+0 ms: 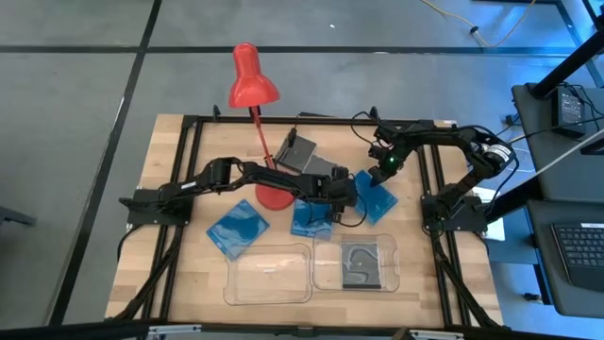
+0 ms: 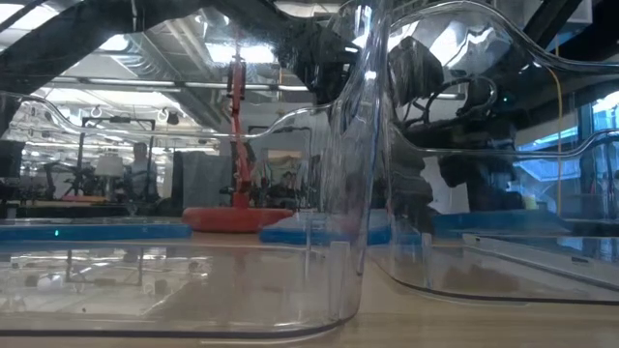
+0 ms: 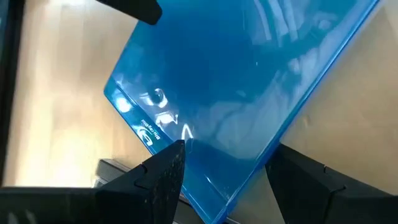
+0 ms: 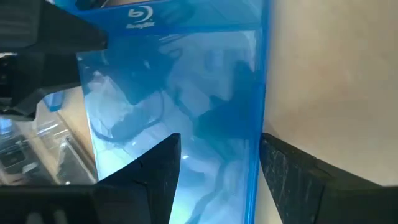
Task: Pick & place jewel cases by type
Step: Put the right blue cd case into the left transparent bin
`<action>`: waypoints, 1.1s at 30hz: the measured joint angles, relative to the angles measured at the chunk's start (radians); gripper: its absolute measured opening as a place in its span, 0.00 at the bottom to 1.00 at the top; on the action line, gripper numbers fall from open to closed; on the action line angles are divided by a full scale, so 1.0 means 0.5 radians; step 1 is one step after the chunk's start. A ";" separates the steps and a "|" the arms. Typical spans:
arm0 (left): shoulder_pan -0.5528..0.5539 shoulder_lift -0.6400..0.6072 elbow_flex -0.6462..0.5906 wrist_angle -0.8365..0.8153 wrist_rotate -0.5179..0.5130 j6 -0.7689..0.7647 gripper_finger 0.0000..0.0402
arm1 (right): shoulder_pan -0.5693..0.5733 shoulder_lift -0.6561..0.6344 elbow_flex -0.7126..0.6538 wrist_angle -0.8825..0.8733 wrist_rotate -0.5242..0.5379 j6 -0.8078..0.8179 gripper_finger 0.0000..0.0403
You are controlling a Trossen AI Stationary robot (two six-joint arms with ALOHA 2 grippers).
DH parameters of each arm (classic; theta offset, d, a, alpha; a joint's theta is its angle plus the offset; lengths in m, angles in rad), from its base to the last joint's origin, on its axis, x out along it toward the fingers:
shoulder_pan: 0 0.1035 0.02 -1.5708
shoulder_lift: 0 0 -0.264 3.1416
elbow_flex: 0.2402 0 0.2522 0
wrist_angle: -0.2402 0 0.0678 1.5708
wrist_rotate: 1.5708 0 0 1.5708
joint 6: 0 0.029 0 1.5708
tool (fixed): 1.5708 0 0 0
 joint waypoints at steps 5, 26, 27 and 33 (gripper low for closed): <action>-0.020 0.001 -0.002 0.073 -0.067 0.088 0.53 | 0.025 0.000 0.001 0.000 0.015 0.005 0.54; -0.219 0.011 0.000 0.428 -0.531 0.857 0.44 | 0.102 -0.004 0.009 0.006 -0.120 0.007 0.53; -0.227 0.011 0.000 0.427 -0.553 0.879 0.41 | 0.101 -0.004 0.008 0.006 -0.115 0.007 0.53; -0.248 0.012 0.000 0.422 -0.624 0.935 0.23 | 0.101 -0.004 0.008 0.004 -0.099 0.007 0.53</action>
